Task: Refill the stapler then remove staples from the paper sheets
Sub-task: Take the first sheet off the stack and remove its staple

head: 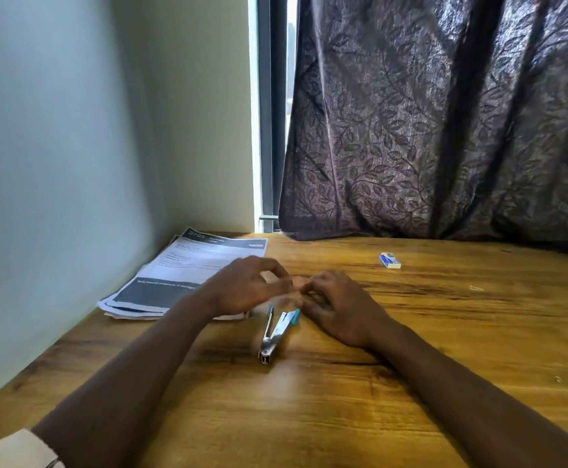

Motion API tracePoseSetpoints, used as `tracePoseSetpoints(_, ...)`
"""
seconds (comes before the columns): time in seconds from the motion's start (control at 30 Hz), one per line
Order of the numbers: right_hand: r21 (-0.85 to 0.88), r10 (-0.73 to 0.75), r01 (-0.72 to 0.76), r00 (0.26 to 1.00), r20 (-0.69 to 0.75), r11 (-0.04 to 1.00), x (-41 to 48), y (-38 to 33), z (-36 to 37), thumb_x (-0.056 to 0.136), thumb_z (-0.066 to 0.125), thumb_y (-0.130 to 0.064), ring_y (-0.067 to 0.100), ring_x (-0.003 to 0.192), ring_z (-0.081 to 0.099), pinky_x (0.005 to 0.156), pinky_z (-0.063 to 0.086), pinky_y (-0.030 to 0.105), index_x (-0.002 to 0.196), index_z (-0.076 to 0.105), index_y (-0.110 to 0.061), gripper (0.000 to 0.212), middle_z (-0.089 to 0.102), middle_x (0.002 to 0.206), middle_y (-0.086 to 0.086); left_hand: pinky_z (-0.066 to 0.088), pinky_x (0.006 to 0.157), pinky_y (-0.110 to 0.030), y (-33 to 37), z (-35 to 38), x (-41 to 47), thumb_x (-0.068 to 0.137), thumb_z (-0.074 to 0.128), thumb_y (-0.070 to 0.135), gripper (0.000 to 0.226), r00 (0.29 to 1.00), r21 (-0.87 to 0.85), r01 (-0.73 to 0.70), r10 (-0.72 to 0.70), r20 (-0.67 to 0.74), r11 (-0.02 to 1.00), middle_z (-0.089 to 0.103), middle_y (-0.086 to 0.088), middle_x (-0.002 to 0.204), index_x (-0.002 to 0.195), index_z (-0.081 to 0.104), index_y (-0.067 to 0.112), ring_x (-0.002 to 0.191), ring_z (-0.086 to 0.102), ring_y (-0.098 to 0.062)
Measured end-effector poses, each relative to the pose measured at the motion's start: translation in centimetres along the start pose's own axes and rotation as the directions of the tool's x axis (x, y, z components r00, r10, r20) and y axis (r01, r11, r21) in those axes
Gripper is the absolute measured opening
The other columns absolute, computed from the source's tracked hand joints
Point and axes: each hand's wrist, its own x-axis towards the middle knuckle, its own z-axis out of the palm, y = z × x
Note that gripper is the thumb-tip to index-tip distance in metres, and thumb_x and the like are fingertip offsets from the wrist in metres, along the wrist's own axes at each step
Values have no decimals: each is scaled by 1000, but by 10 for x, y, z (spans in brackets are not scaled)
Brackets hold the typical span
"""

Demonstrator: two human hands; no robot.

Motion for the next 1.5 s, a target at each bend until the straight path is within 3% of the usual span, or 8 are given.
tracePoseSetpoints(0.2, -57, 8, -8, 1000, -4, 998, 4, 2, 0, 98, 52, -56, 13, 126, 44, 104, 41, 37, 131, 61, -31, 43, 56, 134, -8, 51, 87, -33, -62, -42, -1, 86, 61, 68, 50, 851, 124, 266, -173, -497, 956, 72, 7, 98, 114, 67, 28, 95, 68, -18)
tracePoseSetpoints(0.53, -163, 229, -245, 967, -112, 956, 49, -11, 16, 98, 42, -63, 22, 111, 48, 92, 45, 39, 116, 69, -30, 47, 56, 110, -1, 15, 125, -51, -129, -37, -14, 56, 9, 105, 127, 934, 359, 355, -317, -161, 863, 23, 9, 168, 159, 22, 32, 155, 18, -12)
tracePoseSetpoints(0.67, -35, 447, -449, 893, -53, 893, 91, -37, 22, 95, 39, -68, 30, 102, 64, 83, 51, 37, 97, 69, -18, 58, 71, 105, 6, 6, 126, -51, -130, -36, -13, 84, 24, 87, 98, 940, 376, 341, -325, -108, 861, 15, 4, 171, 162, 16, 27, 157, 8, -13)
tracePoseSetpoints(0.8, 204, 560, -562, 825, 73, 801, 131, -69, 23, 95, 54, -58, 29, 98, 65, 80, 48, 33, 112, 62, -12, 50, 70, 115, 9, 0, 126, -52, -132, -37, -11, 89, 22, 83, 95, 939, 392, 334, -336, -65, 857, 8, -2, 172, 162, 14, 23, 158, 2, -16)
tracePoseSetpoints(0.93, 368, 663, -655, 738, 125, 660, 145, -92, 25, 86, 78, -37, 16, 64, 53, 53, 40, 27, 119, 60, -6, 49, 60, 81, 5, 0, 125, -55, -137, -38, -8, 89, 19, 84, 97, 946, 368, 321, -316, -75, 873, 10, -4, 171, 162, 17, 21, 158, 3, -18)
tracePoseSetpoints(1.23, 524, 739, -657, 669, 73, 543, 150, -104, 38, 68, 93, -20, 26, 99, 68, 87, 59, 42, 136, 47, -5, 83, 66, 111, 12, -1, 125, -55, -132, -41, -11, 93, 26, 78, 90, 952, 309, 306, -299, -71, 900, 11, -6, 171, 163, 14, 23, 158, 3, -23)
tracePoseSetpoints(1.43, 726, 724, -559, 679, 122, 401, 142, -109, 37, 77, 85, -3, 22, 76, 69, 54, 54, 29, 118, 63, -6, 47, 71, 95, 11, 2, 124, -59, -132, -41, -10, 94, 30, 76, 87, 952, 268, 304, -280, -124, 914, 19, -8, 169, 161, 17, 22, 157, 11, -25)
tracePoseSetpoints(1.5, 777, 711, -503, 696, 105, 378, 140, -107, 39, 80, 84, -5, 24, 81, 71, 60, 57, 32, 112, 68, -9, 36, 73, 102, 13, 4, 122, -61, -131, -41, -10, 93, 32, 75, 86, 949, 253, 301, -264, -172, 919, 24, -9, 168, 160, 20, 22, 156, 15, -27)
